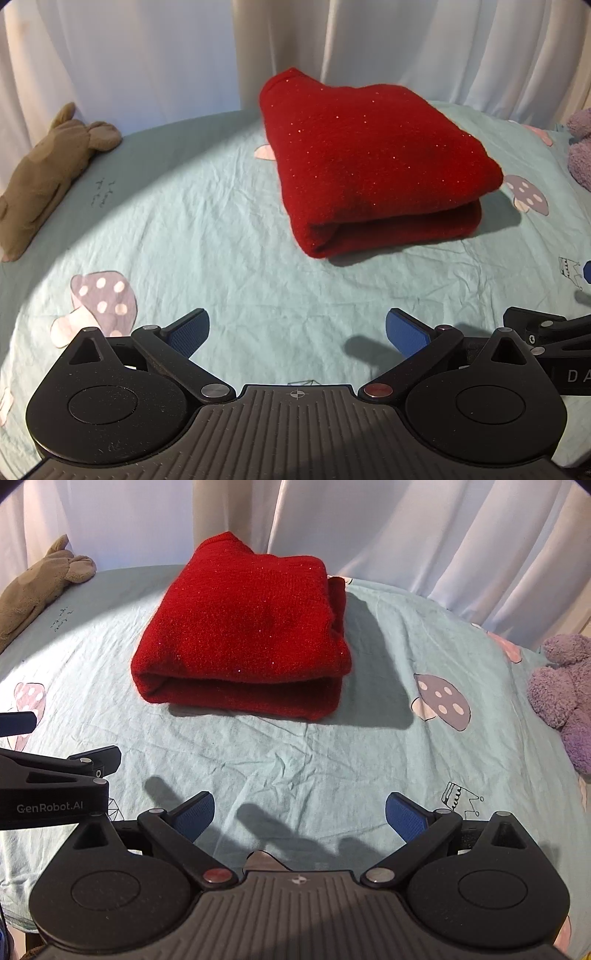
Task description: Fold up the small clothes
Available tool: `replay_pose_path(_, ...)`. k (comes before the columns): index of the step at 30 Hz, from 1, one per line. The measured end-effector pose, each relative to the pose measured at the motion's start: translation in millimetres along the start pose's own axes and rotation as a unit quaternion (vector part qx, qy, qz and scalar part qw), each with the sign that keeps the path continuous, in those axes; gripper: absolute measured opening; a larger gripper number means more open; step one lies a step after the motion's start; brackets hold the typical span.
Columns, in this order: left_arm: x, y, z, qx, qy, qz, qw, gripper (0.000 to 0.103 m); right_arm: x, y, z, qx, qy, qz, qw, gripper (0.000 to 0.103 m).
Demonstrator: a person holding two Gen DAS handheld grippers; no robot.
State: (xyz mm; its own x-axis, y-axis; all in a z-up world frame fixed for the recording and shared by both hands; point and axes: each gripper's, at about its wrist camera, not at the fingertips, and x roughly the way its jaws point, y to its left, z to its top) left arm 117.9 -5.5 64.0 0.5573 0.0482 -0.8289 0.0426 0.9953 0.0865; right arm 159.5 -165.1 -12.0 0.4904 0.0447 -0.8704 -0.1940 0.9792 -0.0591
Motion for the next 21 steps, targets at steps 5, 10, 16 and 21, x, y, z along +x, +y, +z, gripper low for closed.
replay_pose_path(5, 0.7, 1.4, 1.0, -0.003, 0.002, -0.004, 1.0000, 0.103, -1.1, 0.1, 0.8, 0.004, -0.002, 0.000, 1.000, 0.099)
replay_pose_path(10, 0.3, 0.2, 0.9, -0.003, 0.003, -0.005, 1.0000, 0.103, -1.5, 0.2, 1.4, 0.006, -0.003, 0.000, 1.000, 0.099)
replay_pose_path(16, -0.4, -0.4, 0.8, -0.004, 0.002, -0.004, 1.0000, 0.103, -2.3, 2.1, 1.1, 0.005, -0.004, 0.000, 1.000, 0.099)
replay_pose_path(21, -0.8, 0.7, 1.2, -0.005, 0.002, -0.002, 1.0000, 0.103, -2.5, 2.6, 1.6, 0.004, -0.006, 0.002, 1.000, 0.099)
